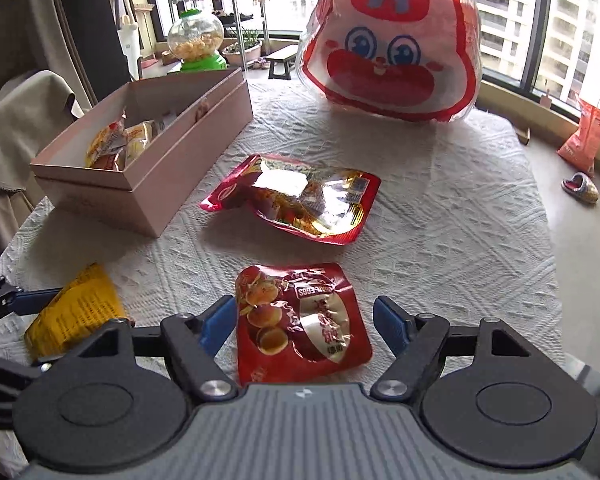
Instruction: Organize snacks
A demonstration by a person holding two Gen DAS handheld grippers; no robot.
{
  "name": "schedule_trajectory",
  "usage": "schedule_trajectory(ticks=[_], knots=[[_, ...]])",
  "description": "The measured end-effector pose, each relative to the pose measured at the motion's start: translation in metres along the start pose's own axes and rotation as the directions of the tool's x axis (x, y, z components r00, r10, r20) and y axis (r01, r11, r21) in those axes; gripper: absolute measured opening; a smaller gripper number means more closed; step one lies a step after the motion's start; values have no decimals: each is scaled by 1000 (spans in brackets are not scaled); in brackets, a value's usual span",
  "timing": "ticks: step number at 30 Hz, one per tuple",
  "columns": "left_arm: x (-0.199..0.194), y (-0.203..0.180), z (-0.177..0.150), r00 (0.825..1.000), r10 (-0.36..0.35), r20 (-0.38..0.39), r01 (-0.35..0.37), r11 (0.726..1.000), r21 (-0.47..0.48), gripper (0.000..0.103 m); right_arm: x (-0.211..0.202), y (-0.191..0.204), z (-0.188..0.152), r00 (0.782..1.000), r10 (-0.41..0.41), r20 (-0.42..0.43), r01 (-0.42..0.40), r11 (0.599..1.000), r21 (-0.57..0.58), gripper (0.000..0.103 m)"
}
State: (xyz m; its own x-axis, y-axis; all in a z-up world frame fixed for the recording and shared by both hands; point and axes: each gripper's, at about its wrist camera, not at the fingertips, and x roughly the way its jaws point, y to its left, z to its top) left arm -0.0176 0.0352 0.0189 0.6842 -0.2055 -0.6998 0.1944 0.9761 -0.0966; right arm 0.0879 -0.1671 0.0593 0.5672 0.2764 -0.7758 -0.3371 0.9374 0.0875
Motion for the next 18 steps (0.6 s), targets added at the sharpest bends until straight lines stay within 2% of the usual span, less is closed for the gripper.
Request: schedule_trajectory(ticks=[1, 3, 5, 7, 8, 10, 11, 16, 17, 18], knots=[[0, 2, 0, 1000, -11, 2, 11, 1000, -11, 76, 9, 2, 2, 1000, 3, -25, -3, 1000, 13, 79], [-1, 7, 1, 1000, -28, 3, 28, 999, -35, 76, 9, 9, 2, 1000, -6, -12, 6, 1000, -6, 79], [0, 8, 3, 999, -34, 0, 34, 998, -51, 76, 0, 15, -2, 1000, -9, -7, 8, 999, -34, 74], [0, 7, 4, 999, -32, -3, 32, 998, -53, 76, -10, 18, -6, 1000, -31, 7, 31, 998, -61, 59], [0, 7, 3, 999, -32, -2, 31, 998, -51, 76, -10, 18, -6, 1000, -31, 7, 31, 998, -61, 56], [-1, 7, 3, 999, -32, 0, 32, 998, -50, 76, -29, 18, -13, 1000, -13, 15, 14, 998, -69, 38], [-1, 7, 3, 999, -33, 0, 33, 998, -51, 76, -29, 18, -13, 1000, -13, 15, 14, 998, -69, 36], [0, 8, 4, 999, -38, -1, 38, 997, -67, 76, -55, 16, -21, 999, 36, 31, -33, 996, -88, 34], [0, 8, 4, 999, -36, -1, 36, 997, -65, 76, -55, 15, -22, 999, 34, 26, -31, 996, -82, 36], [0, 7, 4, 999, -33, -1, 33, 998, -61, 76, -54, 14, -22, 999, 28, 17, -27, 998, -64, 42]])
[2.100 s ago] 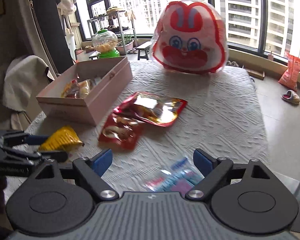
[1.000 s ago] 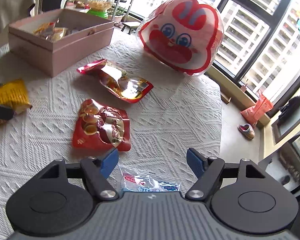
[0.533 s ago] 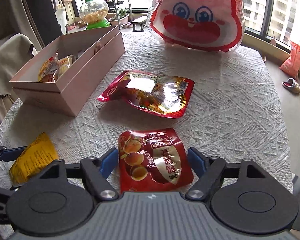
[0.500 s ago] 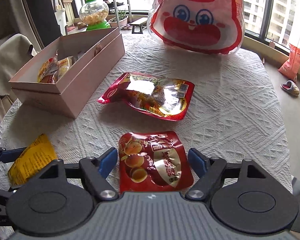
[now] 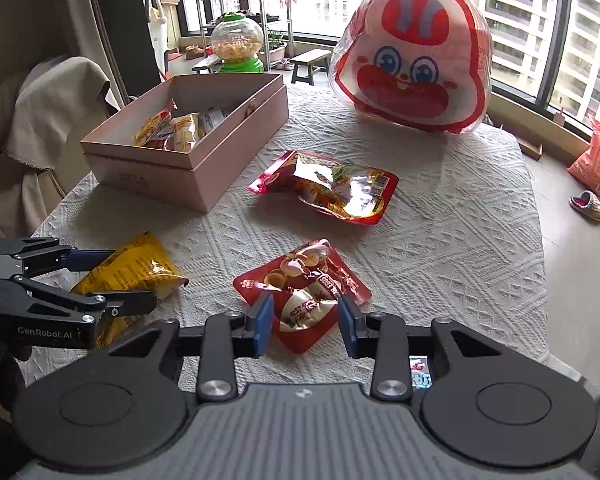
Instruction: Organize snacks
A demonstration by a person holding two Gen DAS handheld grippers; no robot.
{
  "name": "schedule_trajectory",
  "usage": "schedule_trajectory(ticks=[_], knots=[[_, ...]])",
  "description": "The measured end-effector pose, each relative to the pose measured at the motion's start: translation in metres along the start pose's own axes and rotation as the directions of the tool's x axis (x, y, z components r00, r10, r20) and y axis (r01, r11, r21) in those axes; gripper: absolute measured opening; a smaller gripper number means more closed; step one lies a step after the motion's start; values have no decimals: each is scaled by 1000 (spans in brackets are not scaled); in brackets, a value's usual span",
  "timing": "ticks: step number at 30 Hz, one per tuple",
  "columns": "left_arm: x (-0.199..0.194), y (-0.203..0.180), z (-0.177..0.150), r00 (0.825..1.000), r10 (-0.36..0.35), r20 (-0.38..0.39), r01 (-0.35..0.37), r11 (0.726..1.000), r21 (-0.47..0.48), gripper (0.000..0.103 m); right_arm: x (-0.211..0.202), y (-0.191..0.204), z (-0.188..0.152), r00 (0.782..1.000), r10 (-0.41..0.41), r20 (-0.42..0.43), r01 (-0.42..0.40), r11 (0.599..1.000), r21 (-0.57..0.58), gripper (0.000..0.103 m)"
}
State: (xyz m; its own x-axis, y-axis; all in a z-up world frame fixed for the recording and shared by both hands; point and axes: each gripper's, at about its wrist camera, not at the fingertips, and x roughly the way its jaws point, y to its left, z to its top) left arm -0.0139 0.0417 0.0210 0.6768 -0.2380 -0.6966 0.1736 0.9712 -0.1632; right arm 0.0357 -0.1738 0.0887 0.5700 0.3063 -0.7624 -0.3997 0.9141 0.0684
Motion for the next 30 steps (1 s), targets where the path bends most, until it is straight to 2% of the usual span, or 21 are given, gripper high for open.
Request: schedule_trajectory(ticks=[1, 3, 5, 7, 10, 11, 13, 14, 16, 20, 22, 24, 26, 28, 30], knots=[[0, -1, 0, 1000, 3, 2, -3, 1000, 4, 76, 2, -2, -1, 1000, 0, -16, 1, 1000, 30, 52], [1, -3, -1, 1000, 9, 5, -9, 1000, 15, 77, 16, -10, 0, 996, 51, -74, -40, 988, 148, 60], [1, -4, -2, 1000, 13, 8, -13, 1000, 25, 77, 29, -13, 3, 988, 88, -123, -60, 974, 219, 60], [1, -4, -3, 1000, 13, 14, -13, 1000, 28, 77, 35, -12, 6, 987, 91, -135, -56, 969, 241, 61], [0, -4, -5, 1000, 9, 23, -10, 999, 33, 77, 55, -1, 23, 994, -27, -106, 49, 975, 216, 69], [0, -4, -6, 1000, 7, 26, -8, 999, 35, 77, 55, -1, 23, 994, -27, -106, 49, 975, 216, 71], [-1, -3, -7, 1000, 2, 31, -3, 999, 35, 77, 71, 10, 31, 992, -102, -76, 112, 985, 131, 78], [-1, -2, -7, 999, 0, 33, -1, 999, 35, 77, 71, 10, 31, 992, -102, -76, 112, 985, 131, 78], [-2, -1, -8, 999, -6, 38, 5, 1000, 31, 77, 78, 14, 33, 987, -152, -53, 156, 984, 86, 81], [-3, 1, -8, 999, -16, 41, 15, 1000, 25, 77, 76, 10, 30, 990, -134, -44, 137, 987, 84, 81], [-4, 4, -5, 999, -28, 31, 28, 1000, 9, 76, 66, 9, 27, 991, -122, -53, 126, 990, 64, 71], [-7, 8, -1, 999, -41, 11, 41, 999, -9, 74, 61, 9, 27, 992, -115, -52, 117, 991, 59, 71], [-13, 12, 1, 998, -59, 9, 59, 998, -26, 73, 36, 13, 25, 997, -79, -6, 80, 996, 29, 71], [-31, 12, 10, 996, -68, 61, 69, 998, -7, 73, 24, 14, 23, 997, -70, 15, 70, 997, 15, 71], [-59, 13, 33, 982, -51, 182, 47, 998, 29, 73, -6, 16, 21, 997, -48, 66, 49, 999, -11, 71]])
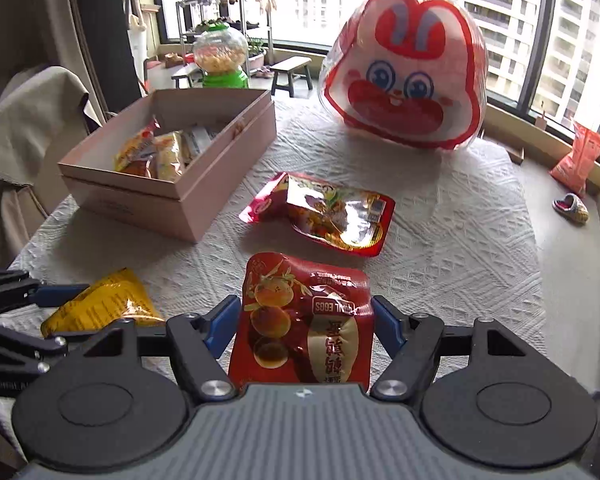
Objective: Organize snacks
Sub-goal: 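Release the yellow bag into the pink box with the left tool while the right tool holds the red bag, then grasp the second yellow bag on the table with the left tool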
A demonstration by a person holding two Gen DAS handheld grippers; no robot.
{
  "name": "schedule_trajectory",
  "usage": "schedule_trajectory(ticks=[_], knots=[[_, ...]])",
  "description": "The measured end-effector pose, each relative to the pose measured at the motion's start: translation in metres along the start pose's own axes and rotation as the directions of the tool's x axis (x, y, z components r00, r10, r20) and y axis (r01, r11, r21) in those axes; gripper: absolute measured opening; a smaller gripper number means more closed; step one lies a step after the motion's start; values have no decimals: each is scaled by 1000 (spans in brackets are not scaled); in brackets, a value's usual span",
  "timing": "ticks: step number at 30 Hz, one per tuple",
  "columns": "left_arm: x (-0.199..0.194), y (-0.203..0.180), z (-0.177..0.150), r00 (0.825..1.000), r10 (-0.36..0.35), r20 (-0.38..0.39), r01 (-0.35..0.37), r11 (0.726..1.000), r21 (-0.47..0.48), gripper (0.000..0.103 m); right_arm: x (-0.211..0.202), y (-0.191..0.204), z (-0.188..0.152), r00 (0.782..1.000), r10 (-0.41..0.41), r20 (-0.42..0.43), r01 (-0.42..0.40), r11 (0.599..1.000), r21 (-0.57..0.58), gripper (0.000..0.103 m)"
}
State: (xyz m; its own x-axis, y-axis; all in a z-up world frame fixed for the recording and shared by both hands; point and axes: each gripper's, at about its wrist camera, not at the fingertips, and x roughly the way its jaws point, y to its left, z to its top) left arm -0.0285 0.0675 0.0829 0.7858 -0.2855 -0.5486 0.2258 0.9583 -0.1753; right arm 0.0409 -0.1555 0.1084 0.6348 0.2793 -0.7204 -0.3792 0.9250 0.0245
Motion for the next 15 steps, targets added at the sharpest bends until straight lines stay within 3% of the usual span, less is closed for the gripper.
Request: schedule_trajectory(ticks=[1, 2, 3, 4, 5, 8, 10, 15], knots=[[-13, 1, 17, 997, 15, 81, -17, 1000, 20, 66, 0, 0, 0, 1000, 0, 0, 0, 1000, 0, 71], [-23, 4, 34, 987, 30, 160, -35, 999, 31, 45, -7, 0, 2, 1000, 1, 14, -1, 1000, -8, 71], [-28, 8, 48, 974, 48, 220, -56, 998, 31, 38, -16, 1, 5, 999, -4, 34, 5, 1000, -15, 71], [-29, 16, 65, 960, 67, 271, -74, 997, 17, 33, -27, 2, 12, 997, -8, 74, 9, 1000, -23, 71], [-22, 25, 79, 957, 77, 281, -79, 997, -5, 34, -32, 3, 15, 995, -4, 95, 6, 1000, -22, 71], [27, 58, 104, 980, 50, 194, -30, 994, -104, 34, -38, 4, 21, 993, 5, 121, -3, 1000, -19, 71], [58, 74, 101, 992, 22, 123, -2, 986, -166, 34, -38, 5, 23, 992, 10, 129, -8, 1000, -20, 71], [49, 77, 71, 998, 10, 55, -1, 989, -149, 34, -31, 6, 15, 994, 22, 108, -18, 999, -42, 71]])
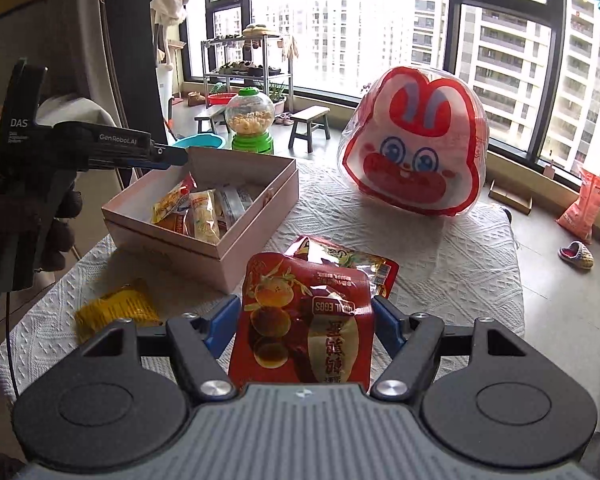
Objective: Organize snacks
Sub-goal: 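Grasp the second yellow bag on the table with the left tool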
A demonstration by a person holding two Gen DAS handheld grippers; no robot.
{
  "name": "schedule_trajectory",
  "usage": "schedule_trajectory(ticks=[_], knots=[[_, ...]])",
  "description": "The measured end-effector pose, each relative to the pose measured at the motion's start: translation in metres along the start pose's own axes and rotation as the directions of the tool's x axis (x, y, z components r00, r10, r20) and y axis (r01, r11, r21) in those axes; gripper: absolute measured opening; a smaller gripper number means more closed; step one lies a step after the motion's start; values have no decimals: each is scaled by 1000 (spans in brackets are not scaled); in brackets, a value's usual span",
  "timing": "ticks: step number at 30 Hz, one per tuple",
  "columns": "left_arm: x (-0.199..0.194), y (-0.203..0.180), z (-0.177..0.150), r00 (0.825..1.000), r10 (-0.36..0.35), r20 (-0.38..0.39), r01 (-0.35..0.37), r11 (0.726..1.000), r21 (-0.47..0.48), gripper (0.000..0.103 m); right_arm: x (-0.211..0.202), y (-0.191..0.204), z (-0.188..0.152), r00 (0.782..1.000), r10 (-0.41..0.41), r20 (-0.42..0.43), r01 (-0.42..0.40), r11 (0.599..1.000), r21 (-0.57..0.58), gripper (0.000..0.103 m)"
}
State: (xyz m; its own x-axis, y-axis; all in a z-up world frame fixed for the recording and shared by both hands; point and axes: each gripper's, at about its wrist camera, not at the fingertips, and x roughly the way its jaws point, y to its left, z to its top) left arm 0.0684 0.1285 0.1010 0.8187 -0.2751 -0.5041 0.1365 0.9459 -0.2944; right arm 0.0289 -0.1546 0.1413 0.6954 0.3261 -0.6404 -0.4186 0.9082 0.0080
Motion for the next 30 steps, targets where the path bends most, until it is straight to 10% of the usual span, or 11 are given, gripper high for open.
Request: schedule_trajectory(ticks=[6, 12, 17, 23, 26, 30], knots=[[-35, -13, -56, 985, 20, -172, 11, 984, 178, 34, 33, -6, -26, 992, -8, -126, 10, 1000, 14, 71], [-46, -49, -114, 967, 147, -208, -32, 880, 473, 37, 69, 7, -51, 972, 54, -228, -42, 998, 54, 72], [-36, -64, -127, 954, 158, -256, 14, 827, 562, 73, 70, 16, -57, 979, 15, -205, -15, 1000, 2, 73], [-45, -52, -108, 965, 130, -226, -4, 874, 485, 72, 63, 14, -71, 991, 1, -135, -1, 1000, -5, 78], [-31, -29, -103, 942, 196, -271, -61, 897, 437, 75, 62, 13, -74, 993, 0, -120, 0, 1000, 4, 80], [-16, -2, -98, 936, 113, -333, -20, 962, 272, 79, 61, 15, -78, 995, -16, -103, 18, 1000, 19, 82]])
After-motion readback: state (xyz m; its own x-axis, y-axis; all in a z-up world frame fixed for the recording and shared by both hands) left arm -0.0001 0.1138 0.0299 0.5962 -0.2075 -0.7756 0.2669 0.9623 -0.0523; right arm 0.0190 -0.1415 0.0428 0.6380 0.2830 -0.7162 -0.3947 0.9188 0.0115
